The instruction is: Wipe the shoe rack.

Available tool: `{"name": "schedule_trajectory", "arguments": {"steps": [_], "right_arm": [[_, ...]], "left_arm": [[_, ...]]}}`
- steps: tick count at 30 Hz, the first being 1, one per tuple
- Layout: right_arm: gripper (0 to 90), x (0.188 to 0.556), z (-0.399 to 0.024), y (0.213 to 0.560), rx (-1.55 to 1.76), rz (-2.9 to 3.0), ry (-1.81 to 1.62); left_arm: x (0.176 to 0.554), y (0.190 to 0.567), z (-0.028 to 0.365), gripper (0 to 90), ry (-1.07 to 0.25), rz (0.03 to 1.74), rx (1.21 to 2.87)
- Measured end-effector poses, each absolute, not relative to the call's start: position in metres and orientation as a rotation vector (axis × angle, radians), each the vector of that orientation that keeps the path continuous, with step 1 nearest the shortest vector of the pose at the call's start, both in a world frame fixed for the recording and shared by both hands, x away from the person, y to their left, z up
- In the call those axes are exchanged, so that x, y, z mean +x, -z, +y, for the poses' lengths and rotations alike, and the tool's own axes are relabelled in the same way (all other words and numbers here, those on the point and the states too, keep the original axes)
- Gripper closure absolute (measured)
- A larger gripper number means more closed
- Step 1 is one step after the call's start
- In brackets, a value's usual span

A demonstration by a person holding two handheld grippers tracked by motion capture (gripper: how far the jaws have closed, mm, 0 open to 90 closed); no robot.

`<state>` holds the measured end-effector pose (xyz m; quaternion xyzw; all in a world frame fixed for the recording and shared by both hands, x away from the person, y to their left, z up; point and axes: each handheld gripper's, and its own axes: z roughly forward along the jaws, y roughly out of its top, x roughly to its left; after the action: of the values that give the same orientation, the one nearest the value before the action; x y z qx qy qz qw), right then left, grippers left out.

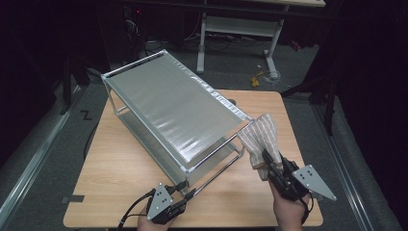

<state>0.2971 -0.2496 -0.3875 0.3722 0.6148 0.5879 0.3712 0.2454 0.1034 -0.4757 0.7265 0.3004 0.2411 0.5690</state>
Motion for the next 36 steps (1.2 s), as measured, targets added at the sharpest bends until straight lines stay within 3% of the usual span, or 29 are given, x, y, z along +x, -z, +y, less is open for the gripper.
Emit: {"name": "schedule_trajectory", "arguments": {"steps": [12, 17, 36], "right_arm": [[68.8, 0.337, -0.229, 0.375, 0.985, 1.59, -1.484], [68.9, 0.344, -0.223, 0.382, 1.009, 1.635, -1.473], [68.8, 0.289, -0.168, 0.392, 0.811, 1.75, -1.621]], "left_arm": [[0.246, 0.476, 0.105, 78.9, -0.582, 0.711, 1.716], [0.246, 0.475, 0.106, 79.6, -0.571, 0.708, 1.714], [0.247, 0.476, 0.106, 79.8, -0.566, 0.709, 1.712]]}}
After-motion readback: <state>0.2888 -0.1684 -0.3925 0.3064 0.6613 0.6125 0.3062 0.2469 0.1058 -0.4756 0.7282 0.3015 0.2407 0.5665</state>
